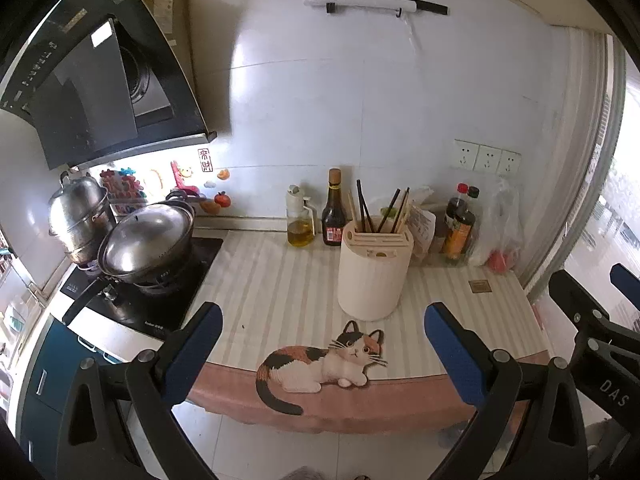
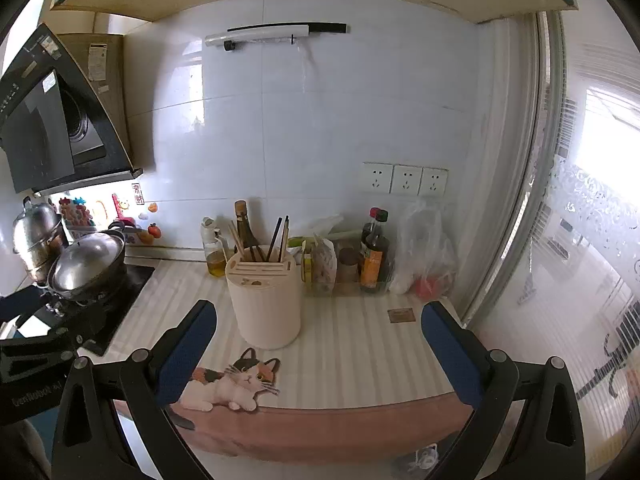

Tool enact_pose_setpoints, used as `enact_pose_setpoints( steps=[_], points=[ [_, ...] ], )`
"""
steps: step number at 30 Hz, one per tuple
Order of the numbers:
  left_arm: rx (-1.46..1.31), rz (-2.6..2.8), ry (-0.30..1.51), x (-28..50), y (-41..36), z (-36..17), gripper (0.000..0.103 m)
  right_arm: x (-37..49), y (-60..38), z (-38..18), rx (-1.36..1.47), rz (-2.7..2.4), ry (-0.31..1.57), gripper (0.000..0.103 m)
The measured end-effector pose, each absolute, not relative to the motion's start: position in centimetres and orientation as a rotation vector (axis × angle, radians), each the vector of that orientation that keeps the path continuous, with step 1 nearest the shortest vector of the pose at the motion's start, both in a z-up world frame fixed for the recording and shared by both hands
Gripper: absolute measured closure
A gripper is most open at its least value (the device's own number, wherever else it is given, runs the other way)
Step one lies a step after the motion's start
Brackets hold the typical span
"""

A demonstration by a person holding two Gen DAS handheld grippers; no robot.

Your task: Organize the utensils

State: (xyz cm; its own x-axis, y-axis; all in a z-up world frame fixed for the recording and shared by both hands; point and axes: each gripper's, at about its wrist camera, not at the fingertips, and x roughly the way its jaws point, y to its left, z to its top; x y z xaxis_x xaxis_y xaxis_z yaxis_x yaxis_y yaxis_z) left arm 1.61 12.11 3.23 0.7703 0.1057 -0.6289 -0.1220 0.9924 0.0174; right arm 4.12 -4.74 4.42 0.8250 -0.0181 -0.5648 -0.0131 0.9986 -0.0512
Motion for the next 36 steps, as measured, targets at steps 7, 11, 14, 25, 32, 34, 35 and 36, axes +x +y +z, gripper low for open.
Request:
enact_pose_setpoints(
  steps=[7,11,14,25,32,34,35,36],
  points=[
    [-0.032,0.137,0.663,1.8,12.5,3.9,0.0,4.4,-4.8,5.2,-0.051,-0.007,0.591,0.0],
    [-0.037,0.141,0.663,1.9,12.7,3.9,0.0,4.5,-4.9,5.3,-0.05,-0.005,0.591,0.0],
    [-0.033,0.14,0.661,1.9,12.7,4.0,0.0,4.6,-4.8,5.4,-0.056,-0.003,0.593,0.0],
    [-0.028,0.14,0.658,2.1,13.0,3.9,0.0,5.1,-4.5,5.6,-0.054,-0.003,0.601,0.0],
    [-0.028,0.139,0.658,2.3,13.0,4.0,0.0,5.8,-4.5,5.6,-0.055,0.002,0.603,0.0],
    [-0.028,0.139,0.657,2.4,13.1,4.0,0.0,5.7,-4.5,5.6,-0.057,0.001,0.603,0.0],
    [-0.029,0.14,0.657,2.3,13.0,4.0,0.0,5.7,-4.5,5.5,-0.057,0.002,0.604,0.0],
    [-0.03,0.14,0.657,2.4,13.1,4.0,0.0,5.7,-4.5,5.5,-0.057,0.001,0.604,0.0]
  ],
)
